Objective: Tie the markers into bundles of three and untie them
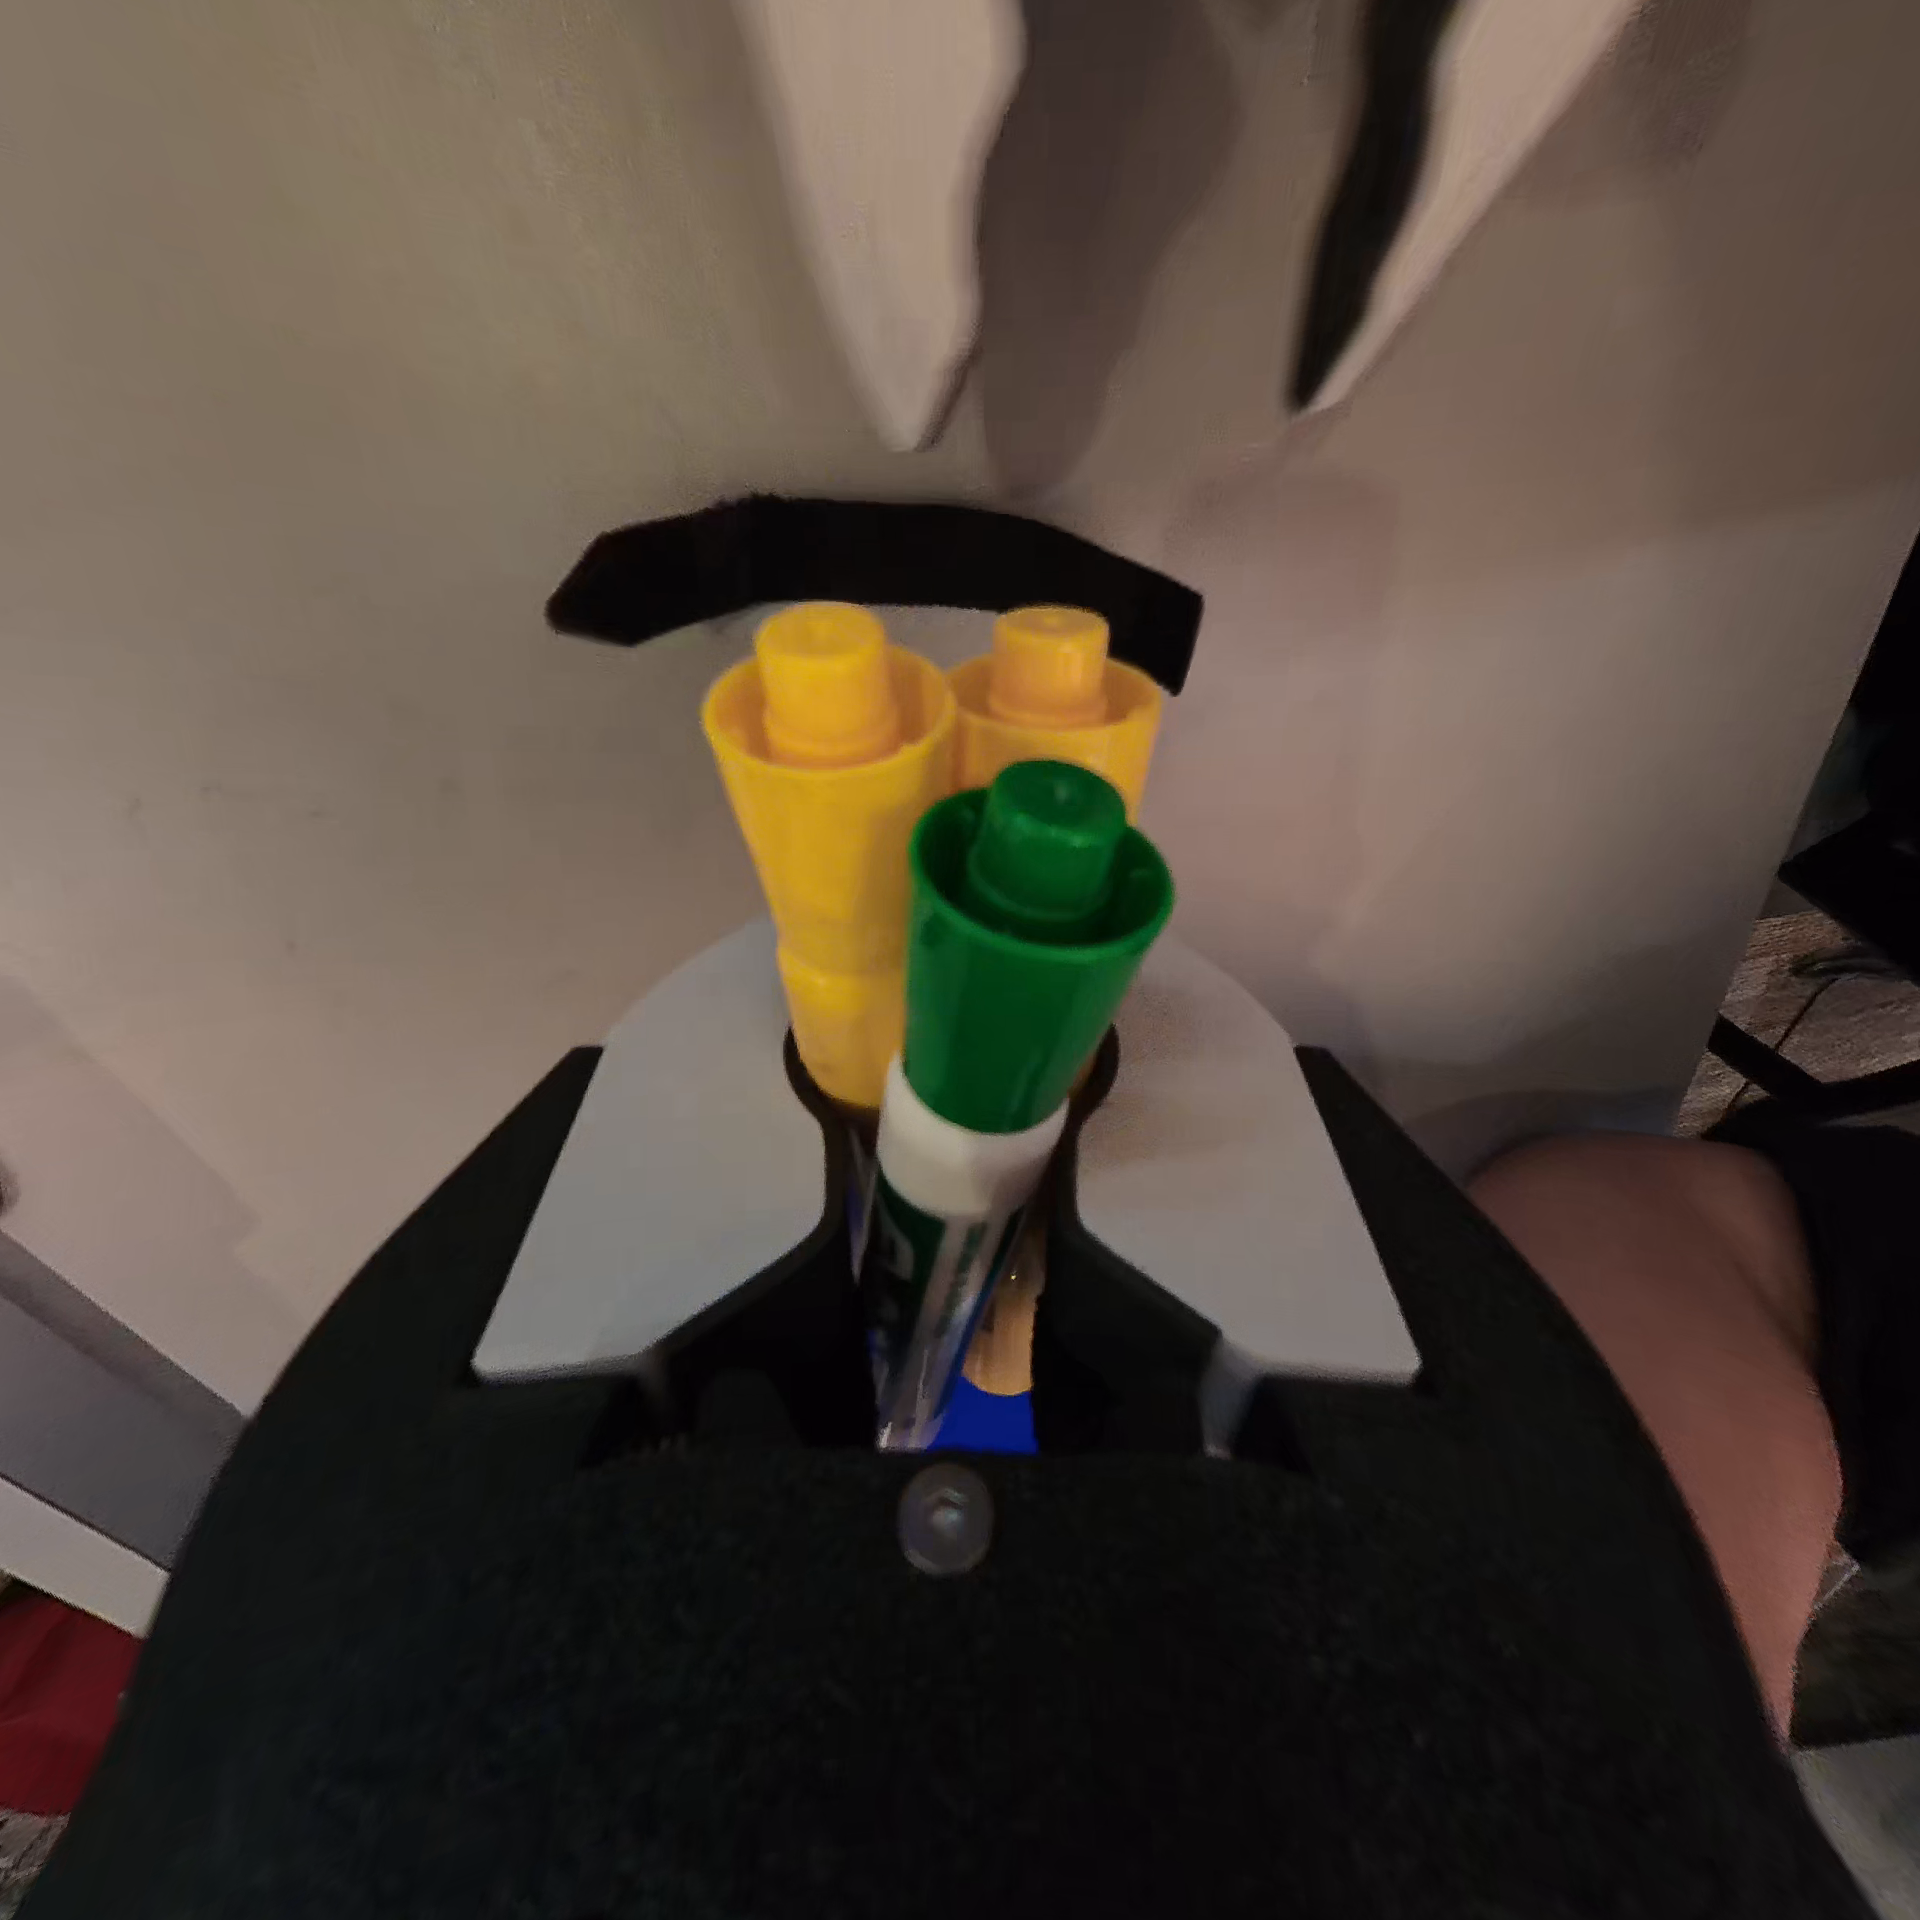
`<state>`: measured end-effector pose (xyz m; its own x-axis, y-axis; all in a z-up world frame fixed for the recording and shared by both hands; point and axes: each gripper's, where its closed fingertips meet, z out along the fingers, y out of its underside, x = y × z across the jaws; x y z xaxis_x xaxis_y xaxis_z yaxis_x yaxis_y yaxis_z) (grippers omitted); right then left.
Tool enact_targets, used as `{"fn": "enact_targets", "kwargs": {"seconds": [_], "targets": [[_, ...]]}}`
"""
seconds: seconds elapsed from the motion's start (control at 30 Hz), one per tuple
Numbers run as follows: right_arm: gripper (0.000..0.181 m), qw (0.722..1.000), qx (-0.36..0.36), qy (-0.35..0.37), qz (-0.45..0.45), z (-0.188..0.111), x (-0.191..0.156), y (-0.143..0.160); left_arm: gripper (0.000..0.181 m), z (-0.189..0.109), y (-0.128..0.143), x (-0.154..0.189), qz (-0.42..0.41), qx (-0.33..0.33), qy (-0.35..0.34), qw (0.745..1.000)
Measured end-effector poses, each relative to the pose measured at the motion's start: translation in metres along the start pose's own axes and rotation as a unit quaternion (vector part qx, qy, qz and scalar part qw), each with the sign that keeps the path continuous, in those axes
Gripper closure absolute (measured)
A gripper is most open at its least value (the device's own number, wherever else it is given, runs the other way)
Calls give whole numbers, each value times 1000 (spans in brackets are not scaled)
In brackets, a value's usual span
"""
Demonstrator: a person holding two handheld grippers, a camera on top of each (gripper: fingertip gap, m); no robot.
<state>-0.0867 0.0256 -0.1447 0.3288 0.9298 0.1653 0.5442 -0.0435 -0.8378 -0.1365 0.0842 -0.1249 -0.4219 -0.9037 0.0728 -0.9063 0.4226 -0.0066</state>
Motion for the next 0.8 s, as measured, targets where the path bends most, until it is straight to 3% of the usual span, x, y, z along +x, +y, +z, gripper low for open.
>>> {"fn": "enact_targets", "kwargs": {"seconds": [0.07,0.17,0.3,0.33,0.37,0.43,0.53,0.63,0.73,0.8], "targets": [[125,998,-48,16,-38,1,-15,5,141,0,5,-3,-10,-5,-3,1000],[124,994,-51,71,-71,16,-23,-10,141,1,8,-6,-20,-10,-4,1000],[137,984,-87,113,-103,40,-15,-5,141,2,7,-4,-17,-9,-1,1000],[145,984,-98,109,-97,45,-14,-1,141,2,6,-4,-15,-9,-3,1000],[169,983,-116,106,-93,47,-13,4,141,1,5,-3,-12,-8,-4,1000],[178,979,-117,132,-98,41,-4,1,141,0,4,-1,-7,-5,-6,1000],[179,989,-42,122,-73,19,-6,-22,141,-1,6,0,-5,-6,-5,1000],[180,990,124,19,57,-18,-20,-66,141,-1,5,1,-3,-6,-4,1000],[179,935,278,-61,213,-62,2,-102,141,1,3,2,4,-11,-3,1000],[179,904,310,-85,282,-72,22,-102,141,1,0,5,8,-8,-1,1000]]}}
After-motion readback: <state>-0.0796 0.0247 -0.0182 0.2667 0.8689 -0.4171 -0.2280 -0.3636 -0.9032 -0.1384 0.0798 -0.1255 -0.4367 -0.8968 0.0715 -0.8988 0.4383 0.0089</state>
